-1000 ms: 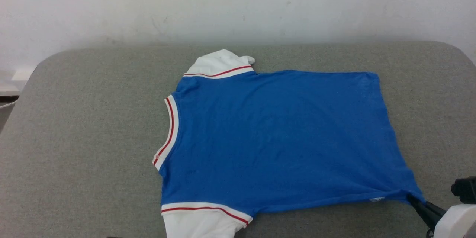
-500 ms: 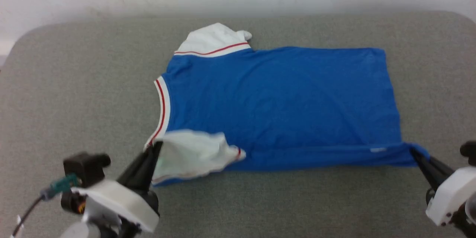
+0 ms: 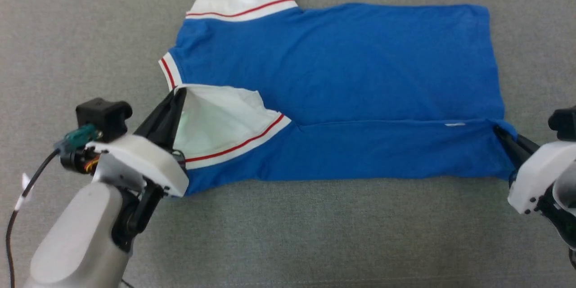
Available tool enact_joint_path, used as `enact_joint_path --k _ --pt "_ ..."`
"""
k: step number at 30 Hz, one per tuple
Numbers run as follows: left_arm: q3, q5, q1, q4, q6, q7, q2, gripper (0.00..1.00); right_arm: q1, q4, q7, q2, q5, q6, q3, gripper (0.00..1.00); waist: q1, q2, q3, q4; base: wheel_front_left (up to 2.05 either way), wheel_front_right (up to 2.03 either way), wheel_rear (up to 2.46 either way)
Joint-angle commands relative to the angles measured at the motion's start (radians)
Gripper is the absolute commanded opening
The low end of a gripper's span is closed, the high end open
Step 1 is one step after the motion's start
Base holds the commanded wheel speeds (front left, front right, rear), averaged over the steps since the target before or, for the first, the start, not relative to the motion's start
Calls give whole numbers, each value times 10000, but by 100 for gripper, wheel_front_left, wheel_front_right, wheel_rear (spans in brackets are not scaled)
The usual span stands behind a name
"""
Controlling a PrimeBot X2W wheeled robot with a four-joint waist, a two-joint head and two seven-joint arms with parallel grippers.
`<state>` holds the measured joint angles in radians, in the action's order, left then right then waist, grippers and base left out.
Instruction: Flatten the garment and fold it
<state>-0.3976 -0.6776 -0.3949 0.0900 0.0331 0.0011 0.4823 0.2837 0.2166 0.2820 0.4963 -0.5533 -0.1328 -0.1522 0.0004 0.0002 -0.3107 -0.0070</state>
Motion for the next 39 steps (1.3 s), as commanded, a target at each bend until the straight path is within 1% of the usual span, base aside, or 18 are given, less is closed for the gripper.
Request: enact_joint_path --k 1,7,8,9,10,12,14,18,23,26,29,33,36,39 --pt "-96 134 -367 347 -142 -35 -138 0 317 268 20 -105 94 21 -44 0 -4 -2 -439 -102 0 0 0" --pt "-358 403 -1171 1996 -389 -517 -560 0 973 1167 -153 -441 360 21 -241 0 -4 -2 -544 -86 0 0 0" --pt "-398 434 -1239 2296 -413 -597 -627 0 1038 1303 -194 -478 393 21 -263 45 -4 -2 -515 -85 0 0 0" --pt "-443 504 -1297 2571 -402 -696 -682 12 1087 1444 -240 -498 457 21 -283 100 -4 -2 -460 -82 0 0 0" --pt "-488 575 -1325 2832 -363 -783 -737 100 1120 1579 -277 -510 535 21 -318 100 -4 -2 -389 -79 0 0 0" --pt "-507 568 -1300 3281 -301 -923 -877 100 1139 1753 -292 -532 663 21 -437 100 -4 -2 -186 -82 0 0 0" --pt "-469 532 -1258 3442 -261 -1055 -949 100 1128 1816 -313 -562 686 21 -445 100 -4 -2 -56 -85 0 0 0" --pt "-64 301 -904 3677 -18 -1966 -1218 100 931 1913 -314 -724 886 21 -274 100 -4 -2 537 -103 0 0 0" --pt "327 38 126 3233 352 -2391 -1464 100 243 1590 -77 -1312 1318 21 572 100 -4 -2 1256 -91 0 0 0" --pt "470 -58 850 2770 690 -2445 -1517 100 -328 1118 163 -1790 1974 21 1335 100 -4 -2 1501 -100 0 0 0" --pt "381 -111 1565 2204 1151 -2100 -1577 100 -912 373 361 -2520 2778 21 2020 100 -4 -2 1577 -115 0 0 0" --pt "144 -34 2219 1564 1770 -1297 -1459 100 -1589 -784 617 -3661 3068 21 2726 100 -4 -2 1501 -147 0 0 0" --pt "75 101 2416 1266 2234 -795 -1269 100 -1981 -1594 814 -4063 3220 21 2958 100 -4 -2 1250 -234 0 0 0" --pt "-25 399 2406 1267 2805 -255 -1039 100 -2196 -2031 927 -4222 3444 21 3146 100 -4 -2 894 -355 0 0 0"
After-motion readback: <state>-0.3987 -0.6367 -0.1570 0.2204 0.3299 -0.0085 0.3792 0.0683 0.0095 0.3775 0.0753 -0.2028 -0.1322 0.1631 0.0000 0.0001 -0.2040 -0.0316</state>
